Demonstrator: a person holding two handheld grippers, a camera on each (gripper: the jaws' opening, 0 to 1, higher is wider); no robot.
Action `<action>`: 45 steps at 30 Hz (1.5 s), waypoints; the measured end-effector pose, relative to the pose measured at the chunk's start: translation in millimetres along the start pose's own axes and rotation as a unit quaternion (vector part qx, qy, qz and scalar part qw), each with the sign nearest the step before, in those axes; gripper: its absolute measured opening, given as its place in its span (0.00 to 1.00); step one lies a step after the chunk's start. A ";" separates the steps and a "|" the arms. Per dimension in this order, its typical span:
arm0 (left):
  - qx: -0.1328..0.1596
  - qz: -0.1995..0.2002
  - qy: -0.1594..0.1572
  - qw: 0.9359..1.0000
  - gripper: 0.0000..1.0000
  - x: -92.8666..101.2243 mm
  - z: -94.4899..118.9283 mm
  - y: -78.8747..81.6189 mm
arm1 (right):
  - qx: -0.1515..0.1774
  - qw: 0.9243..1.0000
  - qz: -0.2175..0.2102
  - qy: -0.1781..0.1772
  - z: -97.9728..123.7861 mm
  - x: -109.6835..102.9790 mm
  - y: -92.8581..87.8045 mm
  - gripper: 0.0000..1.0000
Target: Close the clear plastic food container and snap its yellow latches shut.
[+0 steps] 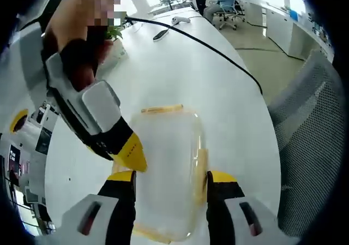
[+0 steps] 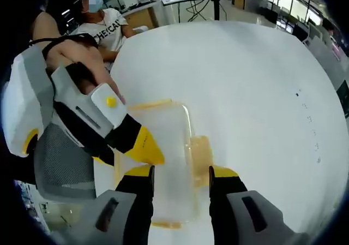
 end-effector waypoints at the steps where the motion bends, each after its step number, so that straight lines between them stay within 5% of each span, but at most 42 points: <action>1: -0.001 -0.008 0.007 1.000 0.49 0.5 -0.7 0.0 | 0.004 1.000 -0.001 0.011 0.2 0.5 2.2 0.36; 9: -0.021 -0.024 0.025 0.999 0.50 3.1 -1.9 0.6 | -0.029 0.998 0.013 0.046 -2.7 6.2 9.3 0.34; 18: -0.046 -0.018 0.039 0.998 0.48 5.1 -4.3 4.1 | -0.107 0.991 0.051 0.062 -6.5 8.7 23.8 0.32; 29: -0.061 -0.024 0.041 0.997 0.45 4.2 -4.2 4.3 | -0.092 0.992 0.049 0.075 -14.2 8.5 24.2 0.27; 33: -0.057 -0.019 0.040 0.997 0.45 4.2 -5.3 4.6 | -0.117 0.990 0.045 0.070 -15.2 10.0 32.1 0.27; 45: -0.056 -0.018 0.038 0.998 0.45 3.5 -3.6 4.2 | -0.112 0.990 0.042 0.074 -9.8 8.1 23.9 0.31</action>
Point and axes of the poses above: the point that each gripper's makers call its tool centre point, and the gripper's own axes: z roughly backward along the fingers, x roughly to its right, y roughly out of its top, the point moved 10 cm from there along z, roughly backward along the fingers, and after that the axes turned 11 degrees about -x, right-handed, at the moved point
